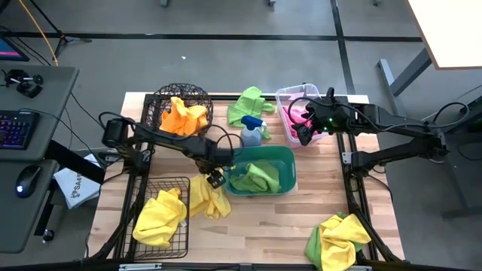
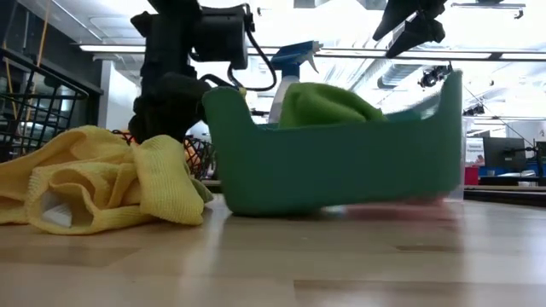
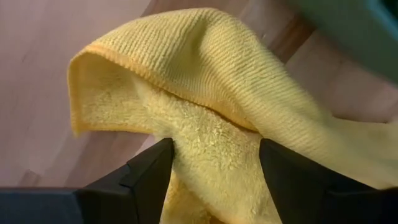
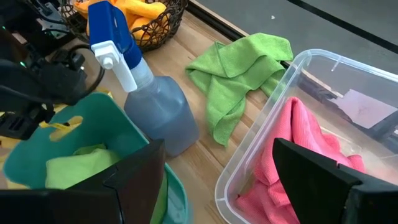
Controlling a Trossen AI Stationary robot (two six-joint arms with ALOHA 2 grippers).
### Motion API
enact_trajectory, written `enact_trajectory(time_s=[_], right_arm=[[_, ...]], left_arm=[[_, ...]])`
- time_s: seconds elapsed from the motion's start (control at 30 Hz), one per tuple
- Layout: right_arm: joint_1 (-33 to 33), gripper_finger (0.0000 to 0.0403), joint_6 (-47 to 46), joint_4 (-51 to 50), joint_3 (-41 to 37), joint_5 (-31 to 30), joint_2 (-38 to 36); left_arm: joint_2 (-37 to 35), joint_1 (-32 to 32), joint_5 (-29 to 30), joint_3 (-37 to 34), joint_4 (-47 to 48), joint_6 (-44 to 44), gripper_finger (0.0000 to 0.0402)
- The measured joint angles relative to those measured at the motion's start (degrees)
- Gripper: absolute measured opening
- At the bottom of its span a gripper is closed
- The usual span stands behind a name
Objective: Sort microfiber towel by color & place in baskets
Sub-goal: Put the yellow towel into the wire basket
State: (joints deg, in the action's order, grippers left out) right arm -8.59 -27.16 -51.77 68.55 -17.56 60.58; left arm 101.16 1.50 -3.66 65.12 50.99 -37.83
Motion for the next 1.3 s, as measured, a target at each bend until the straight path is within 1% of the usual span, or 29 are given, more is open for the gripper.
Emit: enact_trajectory(time_s=[0.07,0.1,0.17,0.23,0.27,0.3,0.4,0.5,0.6,0.77,0.93,1.0,1.1,1.17,1.23,1.3], right_arm=[[-0.01,0.0293,0.0,0.02,0.0,-0.01,0.0],[-0.01,0.0293,0.0,0.02,0.0,-0.02,0.0],[0.01,0.0293,0.0,0.02,0.0,-0.1,0.0],[-0.01,0.0293,0.0,0.08,0.0,-0.2,0.01],[0.0,0.0293,0.0,0.15,0.0,-0.2,0.0],[-0.01,0.0293,0.0,0.2,0.0,-0.2,0.01],[-0.01,0.0293,0.0,0.22,0.0,-0.18,0.02],[0.0,0.0293,-0.01,0.27,0.0,-0.17,0.02],[0.0,0.0293,-0.01,0.44,0.0,-0.17,0.02],[-0.01,0.0293,-0.02,0.94,0.0,-0.39,0.02],[-0.01,0.0293,0.03,1.43,0.0,-0.42,0.02],[-0.01,0.0293,0.01,2.13,0.0,-0.42,0.02],[-0.01,0.0293,0.12,4.2,0.0,-1.46,0.11],[-0.01,0.0293,0.44,5.78,0.0,-2.65,0.24],[-0.01,0.0293,1.26,6.8,0.0,-3.4,0.31],[-0.01,0.0293,2.23,7.74,0.0,-3.45,0.47]], left_arm=[[0.29,0.07,0.19,-0.02,0.13,0.2,0.0207],[0.36,0.16,0.12,-0.06,0.33,0.7,0.0189],[0.07,0.17,-0.05,-0.13,0.88,1.44,0.0137],[-0.58,0.17,0.01,-0.13,1.04,1.73,0.0063],[-0.99,0.17,0.15,-0.13,1.22,1.97,0.0033],[-1.46,0.12,0.16,-0.13,1.32,1.91,0.0018],[-3.68,-0.39,0.08,-0.15,2.13,2.01,0.0016],[-6.99,-1.12,-0.11,-0.15,3.21,2.45,0.0003],[-11.08,-2.0,-0.48,0.98,5.92,4.22,0.0002],[-18.69,-3.45,-1.26,6.92,11.0,10.2,0.0001],[-26.26,-3.25,-3.16,15.34,10.86,17.66,0.0001],[-28.51,-2.56,-1.62,18.4,10.14,17.97,0.0],[-31.32,0.01,5.8,21.78,10.07,20.48,0.0],[-32.36,2.17,8.14,23.21,11.24,21.41,0.0],[-32.55,4.56,7.76,24.5,13.51,19.0,0.0],[-32.44,7.28,5.33,25.59,16.56,12.74,0.0]])
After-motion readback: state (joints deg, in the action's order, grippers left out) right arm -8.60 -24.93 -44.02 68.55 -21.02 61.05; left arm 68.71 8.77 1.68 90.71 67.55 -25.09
